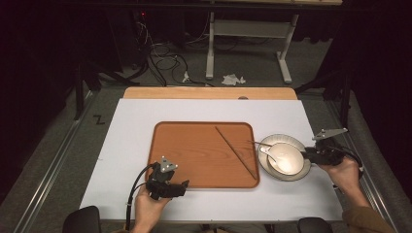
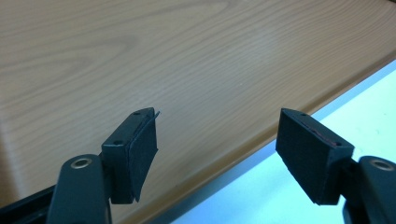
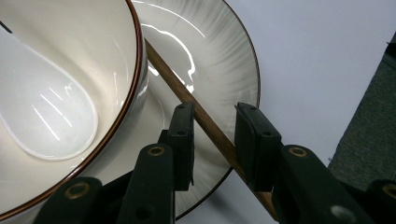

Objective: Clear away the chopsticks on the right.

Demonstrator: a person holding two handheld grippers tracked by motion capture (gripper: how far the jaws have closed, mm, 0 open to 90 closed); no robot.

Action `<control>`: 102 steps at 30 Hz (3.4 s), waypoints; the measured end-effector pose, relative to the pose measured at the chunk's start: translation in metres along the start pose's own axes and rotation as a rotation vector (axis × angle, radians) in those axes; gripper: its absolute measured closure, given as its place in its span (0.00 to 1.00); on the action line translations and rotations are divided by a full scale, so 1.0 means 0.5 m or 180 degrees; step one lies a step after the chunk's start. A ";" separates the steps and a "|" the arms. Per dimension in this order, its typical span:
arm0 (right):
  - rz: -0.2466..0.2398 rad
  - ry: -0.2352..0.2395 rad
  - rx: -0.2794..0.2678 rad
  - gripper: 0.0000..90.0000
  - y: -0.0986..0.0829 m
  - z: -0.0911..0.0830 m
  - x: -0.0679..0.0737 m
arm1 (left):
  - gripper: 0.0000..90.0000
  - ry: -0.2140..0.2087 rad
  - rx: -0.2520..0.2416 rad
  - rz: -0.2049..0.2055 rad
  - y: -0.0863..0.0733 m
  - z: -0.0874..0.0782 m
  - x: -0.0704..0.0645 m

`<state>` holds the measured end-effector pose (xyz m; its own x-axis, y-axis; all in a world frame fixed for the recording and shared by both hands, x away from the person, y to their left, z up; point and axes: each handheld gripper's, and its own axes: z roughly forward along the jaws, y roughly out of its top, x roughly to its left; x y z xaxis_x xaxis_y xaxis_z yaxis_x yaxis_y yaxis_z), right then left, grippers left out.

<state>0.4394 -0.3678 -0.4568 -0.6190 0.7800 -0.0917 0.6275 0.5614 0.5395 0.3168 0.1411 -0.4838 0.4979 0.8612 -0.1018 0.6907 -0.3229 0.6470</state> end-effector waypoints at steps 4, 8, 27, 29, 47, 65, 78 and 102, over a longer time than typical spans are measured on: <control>-0.0047 0.0014 0.0011 0.81 0.007 0.004 -0.005 | 0.33 0.0036 -0.0002 -0.0029 -0.006 -0.004 0.001; -0.0070 0.0054 -0.0002 0.85 0.018 0.013 -0.010 | 0.33 0.0076 -0.0011 -0.0076 -0.013 -0.011 0.005; -0.0202 0.0060 0.0044 0.94 0.041 0.037 -0.022 | 0.32 0.0190 -0.0014 -0.0211 -0.034 -0.025 0.010; -0.0198 0.0064 0.0032 0.94 0.041 0.038 -0.020 | 0.33 0.0181 -0.0006 -0.0206 -0.034 -0.024 0.010; -0.0068 0.0049 -0.0236 0.95 0.049 -0.008 0.001 | 0.32 0.0095 0.0003 -0.0105 -0.020 -0.012 0.005; -0.0022 -0.0035 -0.0508 0.95 0.040 -0.109 0.071 | 0.32 -0.0167 0.0033 0.0163 0.022 0.021 -0.013; 0.0001 -0.0012 -0.0553 0.95 0.036 -0.152 0.187 | 0.32 -0.0403 0.0024 0.0354 0.061 0.048 -0.030; -0.0021 0.0167 -0.0362 0.94 0.110 -0.045 0.388 | 0.33 -0.0608 0.0076 0.0599 0.096 0.079 -0.055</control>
<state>0.3432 -0.1916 -0.4262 -0.6486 0.7593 -0.0533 0.5676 0.5291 0.6307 0.3568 0.0866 -0.4798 0.7070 0.6963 -0.1236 0.5877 -0.4814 0.6503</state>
